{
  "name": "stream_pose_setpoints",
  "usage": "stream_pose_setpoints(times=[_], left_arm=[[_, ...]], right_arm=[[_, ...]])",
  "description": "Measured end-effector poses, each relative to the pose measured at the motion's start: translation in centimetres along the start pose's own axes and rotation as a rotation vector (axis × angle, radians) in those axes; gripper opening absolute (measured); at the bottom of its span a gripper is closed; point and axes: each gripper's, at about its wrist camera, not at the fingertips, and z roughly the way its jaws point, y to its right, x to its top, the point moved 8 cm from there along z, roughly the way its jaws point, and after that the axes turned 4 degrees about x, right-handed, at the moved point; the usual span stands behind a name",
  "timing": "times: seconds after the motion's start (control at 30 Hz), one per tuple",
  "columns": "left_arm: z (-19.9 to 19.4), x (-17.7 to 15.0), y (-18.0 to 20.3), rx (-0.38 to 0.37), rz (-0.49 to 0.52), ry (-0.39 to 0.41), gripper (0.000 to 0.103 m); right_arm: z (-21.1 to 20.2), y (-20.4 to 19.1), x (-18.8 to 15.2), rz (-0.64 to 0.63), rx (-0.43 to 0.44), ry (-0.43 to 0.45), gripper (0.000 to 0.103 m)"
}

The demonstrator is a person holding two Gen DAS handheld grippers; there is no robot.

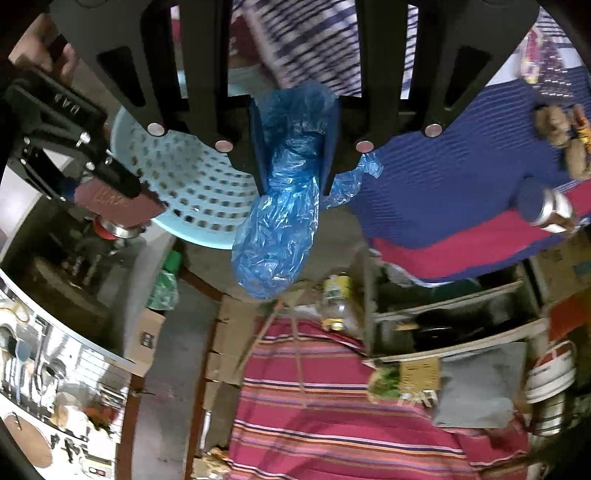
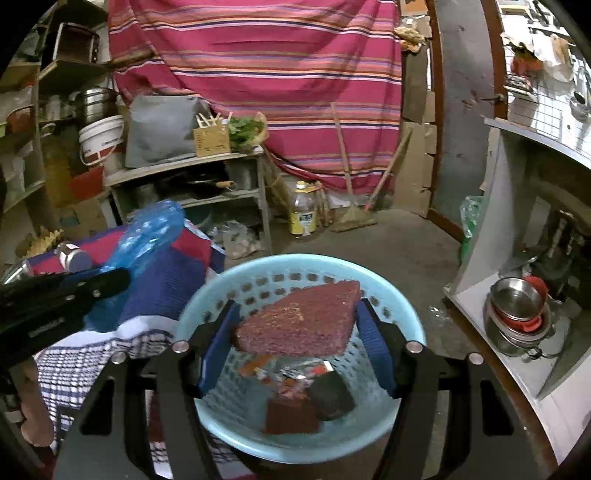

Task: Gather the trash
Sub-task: 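Carry both items to the blue basket while the left tool releases the blue bag inside, then open the right tool to drop the brown sponge into the basket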

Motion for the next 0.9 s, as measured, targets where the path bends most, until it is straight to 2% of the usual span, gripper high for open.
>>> stream_pose_setpoints(times=[0.13,0.3,0.37,0.5,0.6,0.67,0.73,0.83,0.9], left_arm=[[1.9,-0.4,2.7,-0.043,0.022,-0.016,0.026],[4.2,0.0,4.8,-0.044,0.054,-0.023,0.027],[4.7,0.1,4.9,-0.037,0.05,-0.022,0.033],[4.9,0.4,4.6,-0.039,0.013,-0.021,0.067],[4.5,0.6,3.7,-0.026,-0.005,-0.012,0.07],[3.7,0.9,2.7,0.021,0.004,0.004,0.073],[2.2,1.2,1.1,0.068,-0.007,0.035,0.084],[0.0,1.3,-1.2,0.13,-0.021,0.067,0.091],[-1.7,1.1,-3.2,0.18,-0.021,0.069,0.091]], right_arm=[[0.1,2.3,-0.9,0.032,-0.016,-0.015,0.065],[0.7,4.2,-1.0,0.07,-0.028,-0.017,0.065],[0.8,4.5,-1.1,0.077,-0.032,-0.019,0.065],[1.3,4.9,-1.4,0.081,-0.038,-0.028,0.065],[1.5,4.7,-1.4,0.077,-0.037,-0.034,0.065],[1.5,4.3,-1.4,0.075,-0.035,-0.032,0.065],[1.8,4.0,-1.5,0.083,-0.027,-0.033,0.065],[2.5,3.0,-1.6,0.074,-0.01,-0.038,0.065],[3.1,1.9,-1.5,0.036,-0.006,-0.045,0.065]])
